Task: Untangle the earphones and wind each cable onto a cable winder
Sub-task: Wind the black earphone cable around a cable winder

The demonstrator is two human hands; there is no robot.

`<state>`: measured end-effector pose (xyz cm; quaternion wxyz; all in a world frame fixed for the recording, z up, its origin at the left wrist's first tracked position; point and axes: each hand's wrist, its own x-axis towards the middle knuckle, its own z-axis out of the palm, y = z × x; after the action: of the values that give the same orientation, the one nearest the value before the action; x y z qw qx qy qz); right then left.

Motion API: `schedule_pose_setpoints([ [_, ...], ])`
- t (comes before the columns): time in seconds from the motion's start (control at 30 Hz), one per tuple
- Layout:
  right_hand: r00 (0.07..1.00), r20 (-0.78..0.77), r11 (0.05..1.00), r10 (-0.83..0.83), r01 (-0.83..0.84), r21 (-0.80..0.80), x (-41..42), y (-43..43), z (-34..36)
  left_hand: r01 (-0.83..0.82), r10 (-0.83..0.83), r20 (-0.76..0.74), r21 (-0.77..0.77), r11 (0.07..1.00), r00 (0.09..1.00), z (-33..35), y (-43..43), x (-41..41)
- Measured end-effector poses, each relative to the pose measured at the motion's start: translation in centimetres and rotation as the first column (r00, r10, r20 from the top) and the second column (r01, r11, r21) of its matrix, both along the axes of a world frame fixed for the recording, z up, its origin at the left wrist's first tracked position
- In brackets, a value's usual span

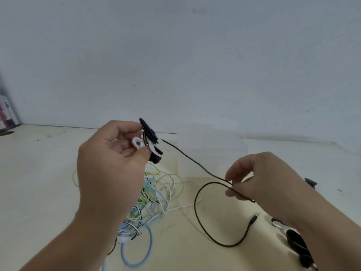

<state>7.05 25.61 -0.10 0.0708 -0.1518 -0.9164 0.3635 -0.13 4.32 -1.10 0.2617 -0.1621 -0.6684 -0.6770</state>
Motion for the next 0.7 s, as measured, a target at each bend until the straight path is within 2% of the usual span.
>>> schedule_pose_setpoints([
  [0.13,0.999,-0.039,0.996,0.020,-0.023,-0.090,-0.2,0.9,-0.7,0.032,-0.032,-0.001,-0.026,0.999,0.999,0.0,0.2,0.1],
  [0.23,0.991,-0.054,0.954,0.119,-0.129,-0.272,-0.2,1.5,-0.9,0.062,-0.063,-0.008,-0.064,0.996,0.998,-0.2,0.3,0.1],
  [0.33,0.938,-0.218,0.773,0.270,-0.346,-0.531,-0.2,1.6,-0.7,0.082,-0.083,-0.006,-0.097,0.992,0.996,-0.5,0.6,0.3],
  [0.4,0.886,-0.313,0.634,0.343,-0.464,-0.619,-0.1,1.8,-0.3,0.081,-0.082,-0.009,-0.102,0.992,0.997,-0.6,0.6,0.2],
  [0.43,0.870,-0.309,0.609,0.384,-0.490,-0.624,0.1,1.9,0.0,0.082,-0.084,-0.010,-0.098,0.992,0.996,-0.6,0.7,0.2],
  [0.47,0.871,-0.262,0.654,0.415,-0.486,-0.581,0.2,2.0,0.1,0.085,-0.087,-0.013,-0.091,0.992,0.996,-0.5,0.6,0.3],
  [0.5,0.893,-0.183,0.770,0.411,-0.447,-0.455,0.2,2.1,-0.1,0.090,-0.092,-0.016,-0.085,0.992,0.996,-0.4,0.6,0.3],
  [0.53,0.930,-0.097,0.895,0.355,-0.368,-0.253,-0.1,2.2,-0.4,0.098,-0.099,-0.018,-0.079,0.992,0.995,-0.4,0.6,0.3],
  [0.57,0.966,-0.032,0.965,0.256,-0.258,-0.047,-0.4,2.3,-0.7,0.108,-0.110,-0.019,-0.076,0.991,0.994,-0.3,0.6,0.3],
  [0.6,0.990,-0.002,0.985,0.141,-0.140,0.101,-0.7,2.2,-0.9,0.121,-0.123,-0.019,-0.081,0.989,0.992,-0.3,0.5,0.3],
  [0.63,0.999,-0.024,0.987,0.036,-0.031,0.160,-1.0,2.0,-1.0,0.137,-0.139,-0.018,-0.092,0.986,0.990,-0.3,0.6,0.3],
  [0.7,0.982,-0.162,0.979,-0.099,0.125,0.159,-1.1,1.6,-0.9,0.163,-0.167,-0.019,-0.121,0.979,0.986,-0.4,0.7,0.5],
])
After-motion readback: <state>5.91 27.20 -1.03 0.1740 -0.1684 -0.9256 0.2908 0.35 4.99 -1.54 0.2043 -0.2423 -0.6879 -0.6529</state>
